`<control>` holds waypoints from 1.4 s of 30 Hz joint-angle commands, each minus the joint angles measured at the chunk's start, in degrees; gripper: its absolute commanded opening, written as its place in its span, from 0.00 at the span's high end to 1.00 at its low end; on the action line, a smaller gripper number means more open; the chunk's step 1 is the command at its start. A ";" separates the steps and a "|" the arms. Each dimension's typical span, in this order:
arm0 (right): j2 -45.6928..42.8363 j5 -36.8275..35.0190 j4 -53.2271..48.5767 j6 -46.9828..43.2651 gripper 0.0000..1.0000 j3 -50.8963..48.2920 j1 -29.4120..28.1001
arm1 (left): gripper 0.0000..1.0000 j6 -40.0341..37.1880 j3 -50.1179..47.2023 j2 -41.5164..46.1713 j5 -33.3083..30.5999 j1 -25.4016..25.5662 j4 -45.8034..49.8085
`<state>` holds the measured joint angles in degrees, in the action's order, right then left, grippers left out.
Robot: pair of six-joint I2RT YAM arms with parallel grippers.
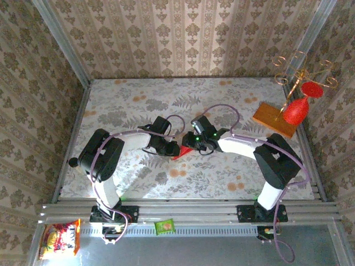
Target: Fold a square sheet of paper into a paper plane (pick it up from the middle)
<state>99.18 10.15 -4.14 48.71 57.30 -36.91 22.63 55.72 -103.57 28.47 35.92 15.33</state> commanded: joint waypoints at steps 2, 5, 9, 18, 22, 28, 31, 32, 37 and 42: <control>1.82 -1.37 0.80 0.99 0.73 1.00 0.38 | 0.83 -1.53 0.61 -3.24 0.25 0.63 0.40; 2.14 -2.76 0.57 1.11 0.74 0.45 0.93 | 0.83 -1.48 0.62 -3.22 0.44 0.63 0.44; 2.59 -3.02 0.49 1.08 0.74 -0.13 1.96 | 0.83 -1.60 0.60 -3.22 0.45 0.64 0.64; 3.82 -3.44 -0.73 0.86 0.75 0.00 3.13 | 0.83 -1.61 0.60 -3.39 0.64 0.61 0.79; 4.44 -3.73 -1.44 0.95 0.75 0.12 3.46 | 0.83 -1.55 0.54 -3.40 0.71 0.61 0.83; 4.78 -4.09 -1.75 1.53 0.75 -0.34 3.94 | 0.84 -1.63 0.56 -3.48 0.80 0.62 0.84; 4.79 -4.33 -1.99 1.67 0.76 -0.46 4.01 | 0.84 -1.63 0.59 -3.48 0.73 0.64 0.82; 4.84 -4.35 -2.10 1.75 0.76 -0.59 4.03 | 0.84 -1.59 0.53 -3.48 0.74 0.64 0.80; 5.14 -4.79 -2.70 2.00 0.76 -0.69 4.12 | 0.84 -1.58 0.61 -3.57 0.75 0.64 0.78; 5.00 -5.21 -2.63 2.62 0.76 -1.46 4.25 | 0.84 -1.62 0.54 -3.66 0.71 0.62 0.84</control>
<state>103.15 7.31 -4.69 50.00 56.95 -33.19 22.24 56.47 -104.16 28.91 35.64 16.29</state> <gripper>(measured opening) 0.242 0.164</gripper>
